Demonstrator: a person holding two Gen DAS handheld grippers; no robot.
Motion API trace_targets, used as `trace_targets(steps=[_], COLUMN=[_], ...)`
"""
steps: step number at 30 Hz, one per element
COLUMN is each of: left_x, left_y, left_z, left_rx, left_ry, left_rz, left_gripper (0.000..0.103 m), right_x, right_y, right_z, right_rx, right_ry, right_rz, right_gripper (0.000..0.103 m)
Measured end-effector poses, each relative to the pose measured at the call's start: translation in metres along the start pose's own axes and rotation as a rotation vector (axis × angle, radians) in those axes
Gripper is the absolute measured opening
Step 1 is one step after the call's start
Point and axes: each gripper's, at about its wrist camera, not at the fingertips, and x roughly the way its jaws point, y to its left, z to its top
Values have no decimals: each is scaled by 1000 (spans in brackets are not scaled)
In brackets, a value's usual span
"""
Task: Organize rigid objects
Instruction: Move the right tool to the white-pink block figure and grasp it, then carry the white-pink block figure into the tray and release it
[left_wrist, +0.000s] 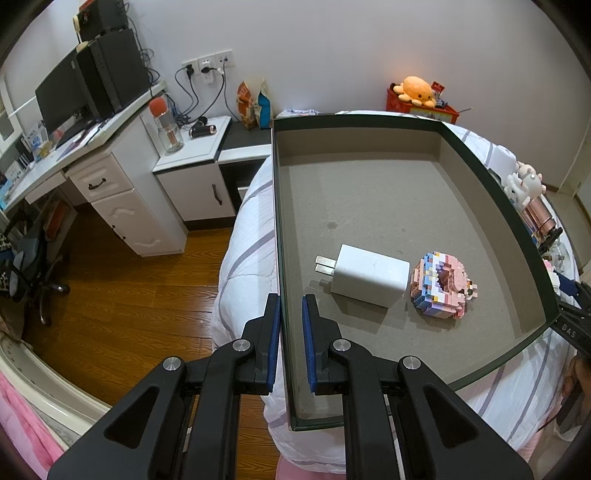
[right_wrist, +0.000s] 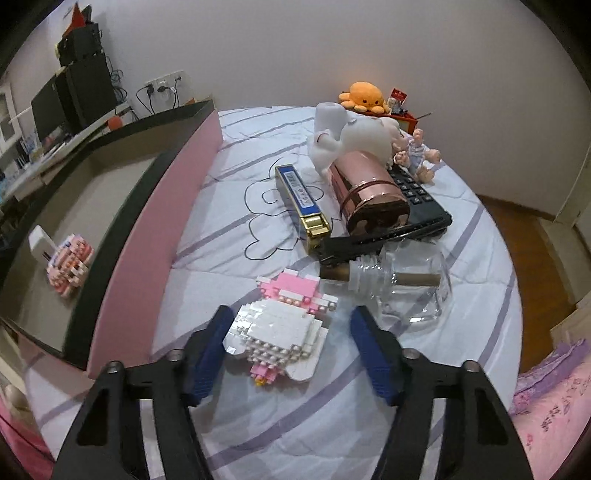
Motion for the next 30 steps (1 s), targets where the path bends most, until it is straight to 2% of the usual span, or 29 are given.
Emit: trace_targets(steps=[1, 2, 10, 16, 23, 30], left_x=[0, 0, 0, 0, 0, -1], left_y=[0, 1, -1, -1, 0, 2], left_z=[0, 0, 0, 0, -1, -1], left_rx=[0, -1, 2, 3, 3, 4], left_ry=[0, 0, -1, -1, -1, 0], left_rz=[-2, -3, -1, 0, -3, -4], left_gripper=[10, 10, 10, 10, 10, 10], right_x=[-1, -2, -15, -32, -59, -69], right_y=[-2, -4, -9, 0, 26, 67], right_z=[0, 0, 3, 14, 35, 48], right_rx=[3, 6, 18, 0, -53, -135], right_ry=[0, 1, -16, -65, -164, -202], right_rz=[6, 8, 49, 59, 79, 144], right_gripper=[52, 50, 50, 50, 50, 50])
